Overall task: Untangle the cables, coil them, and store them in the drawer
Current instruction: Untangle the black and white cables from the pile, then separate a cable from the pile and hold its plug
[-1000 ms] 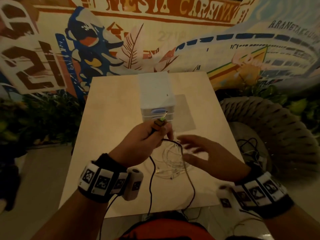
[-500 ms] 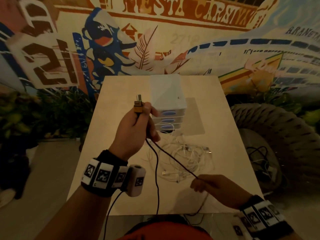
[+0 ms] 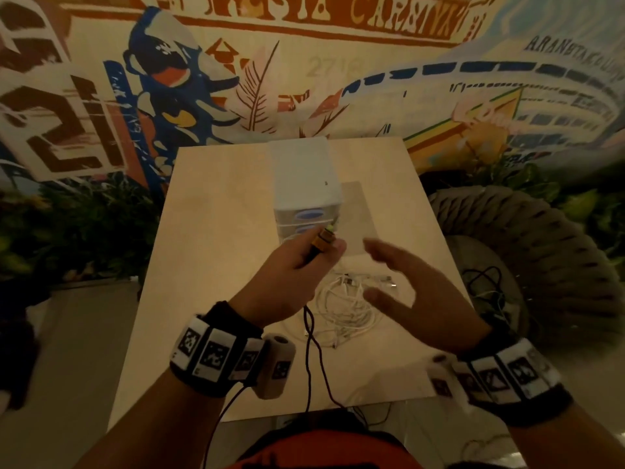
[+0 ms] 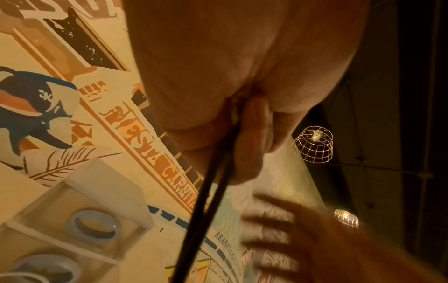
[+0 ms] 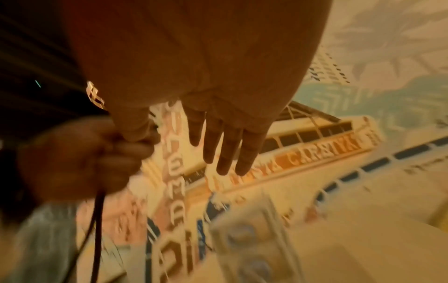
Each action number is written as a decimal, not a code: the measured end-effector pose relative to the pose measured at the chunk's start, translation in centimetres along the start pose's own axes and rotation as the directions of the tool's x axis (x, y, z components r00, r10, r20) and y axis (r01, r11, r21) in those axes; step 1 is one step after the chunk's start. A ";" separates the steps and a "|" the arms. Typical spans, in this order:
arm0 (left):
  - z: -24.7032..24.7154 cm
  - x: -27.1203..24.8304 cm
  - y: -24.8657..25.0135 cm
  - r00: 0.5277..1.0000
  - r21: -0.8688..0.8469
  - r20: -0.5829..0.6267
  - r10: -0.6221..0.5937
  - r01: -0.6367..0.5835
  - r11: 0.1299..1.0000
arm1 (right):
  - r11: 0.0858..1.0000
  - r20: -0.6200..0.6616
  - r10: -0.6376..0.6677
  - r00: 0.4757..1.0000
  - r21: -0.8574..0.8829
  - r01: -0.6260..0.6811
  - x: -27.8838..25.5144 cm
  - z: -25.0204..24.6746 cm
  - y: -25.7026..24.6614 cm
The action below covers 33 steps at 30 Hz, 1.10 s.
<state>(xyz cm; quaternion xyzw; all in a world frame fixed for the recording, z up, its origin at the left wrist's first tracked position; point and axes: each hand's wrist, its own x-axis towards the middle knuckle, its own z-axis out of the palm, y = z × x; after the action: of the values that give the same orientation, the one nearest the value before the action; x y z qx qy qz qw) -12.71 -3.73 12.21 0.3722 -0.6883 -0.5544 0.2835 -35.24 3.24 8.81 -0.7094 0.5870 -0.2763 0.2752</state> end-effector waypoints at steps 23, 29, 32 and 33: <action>-2.1 -0.5 -1.4 0.978 0.128 -0.144 0.149 -0.131 0.983 | 0.744 0.383 -0.085 0.920 0.639 -0.197 6.0 6.7 -4.2; -4.9 -0.7 -2.7 0.972 0.105 -0.200 0.121 -0.101 0.989 | 0.886 0.299 0.005 0.954 0.441 -0.143 4.5 8.2 -2.5; -4.5 -0.9 -3.7 1.000 0.004 -0.015 0.001 -0.001 1.000 | 0.903 0.292 -0.007 0.957 0.412 -0.119 3.9 9.1 -2.0; -4.3 -0.9 -4.0 0.999 -0.004 0.026 -0.029 0.029 1.000 | 0.904 0.313 -0.008 0.950 0.408 -0.127 3.7 9.4 -1.9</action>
<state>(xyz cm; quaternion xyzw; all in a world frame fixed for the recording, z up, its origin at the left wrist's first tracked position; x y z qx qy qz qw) -7.99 -5.77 9.26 0.3740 -0.6853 -0.5649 0.2672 -26.61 0.52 3.91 -0.6486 0.4848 -0.2745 0.5186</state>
